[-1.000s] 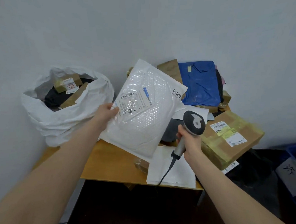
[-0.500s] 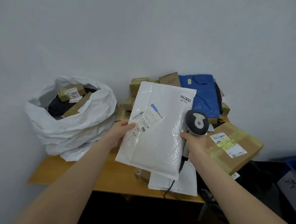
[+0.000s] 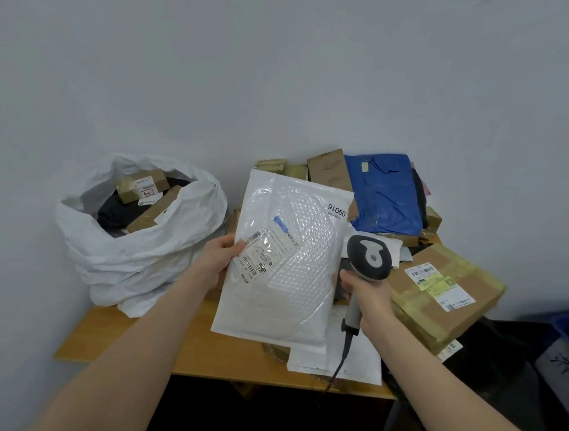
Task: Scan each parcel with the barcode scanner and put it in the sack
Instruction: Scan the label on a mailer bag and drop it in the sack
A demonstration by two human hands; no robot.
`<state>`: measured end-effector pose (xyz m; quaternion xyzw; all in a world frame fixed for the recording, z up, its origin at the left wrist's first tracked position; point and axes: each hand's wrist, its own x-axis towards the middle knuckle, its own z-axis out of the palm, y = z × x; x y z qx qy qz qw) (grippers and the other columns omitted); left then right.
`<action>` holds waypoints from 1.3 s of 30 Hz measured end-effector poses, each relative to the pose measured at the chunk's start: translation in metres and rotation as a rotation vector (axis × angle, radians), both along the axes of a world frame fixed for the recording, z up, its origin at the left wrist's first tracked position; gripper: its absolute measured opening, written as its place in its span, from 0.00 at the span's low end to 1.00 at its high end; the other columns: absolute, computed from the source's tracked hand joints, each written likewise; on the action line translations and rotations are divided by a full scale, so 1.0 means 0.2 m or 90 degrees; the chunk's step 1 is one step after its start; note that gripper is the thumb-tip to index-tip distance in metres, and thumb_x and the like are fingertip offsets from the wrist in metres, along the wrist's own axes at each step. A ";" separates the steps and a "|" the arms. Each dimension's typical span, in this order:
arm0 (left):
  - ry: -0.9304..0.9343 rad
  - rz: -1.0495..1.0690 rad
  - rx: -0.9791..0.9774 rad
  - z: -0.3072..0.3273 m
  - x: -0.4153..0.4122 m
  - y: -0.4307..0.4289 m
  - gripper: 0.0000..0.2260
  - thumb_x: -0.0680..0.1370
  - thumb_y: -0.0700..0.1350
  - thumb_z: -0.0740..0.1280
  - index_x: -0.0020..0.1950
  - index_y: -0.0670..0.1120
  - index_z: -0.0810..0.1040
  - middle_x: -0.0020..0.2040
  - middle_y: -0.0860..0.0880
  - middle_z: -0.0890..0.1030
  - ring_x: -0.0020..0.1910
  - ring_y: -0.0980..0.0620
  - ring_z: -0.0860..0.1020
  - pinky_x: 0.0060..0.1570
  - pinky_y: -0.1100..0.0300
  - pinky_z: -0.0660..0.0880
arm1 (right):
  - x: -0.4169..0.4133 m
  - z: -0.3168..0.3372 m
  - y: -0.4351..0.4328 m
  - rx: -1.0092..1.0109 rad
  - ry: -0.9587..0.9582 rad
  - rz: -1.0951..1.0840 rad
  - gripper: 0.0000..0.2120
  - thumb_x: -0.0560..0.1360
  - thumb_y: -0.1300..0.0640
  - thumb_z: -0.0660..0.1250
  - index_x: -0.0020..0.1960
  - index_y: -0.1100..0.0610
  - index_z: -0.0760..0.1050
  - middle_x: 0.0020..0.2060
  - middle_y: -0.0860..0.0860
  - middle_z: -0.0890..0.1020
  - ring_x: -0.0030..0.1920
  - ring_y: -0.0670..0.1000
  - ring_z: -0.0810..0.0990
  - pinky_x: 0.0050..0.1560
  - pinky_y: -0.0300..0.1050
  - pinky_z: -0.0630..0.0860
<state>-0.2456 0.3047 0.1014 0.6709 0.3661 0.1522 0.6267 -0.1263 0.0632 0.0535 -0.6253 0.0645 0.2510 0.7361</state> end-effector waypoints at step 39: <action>0.081 -0.141 0.065 -0.03 -0.16 0.10 0.11 0.77 0.37 0.68 0.58 0.42 0.79 0.51 0.47 0.84 0.49 0.51 0.83 0.50 0.55 0.80 | -0.20 0.07 0.03 -0.074 -0.115 0.014 0.08 0.72 0.61 0.73 0.49 0.61 0.77 0.35 0.55 0.80 0.35 0.51 0.77 0.39 0.46 0.75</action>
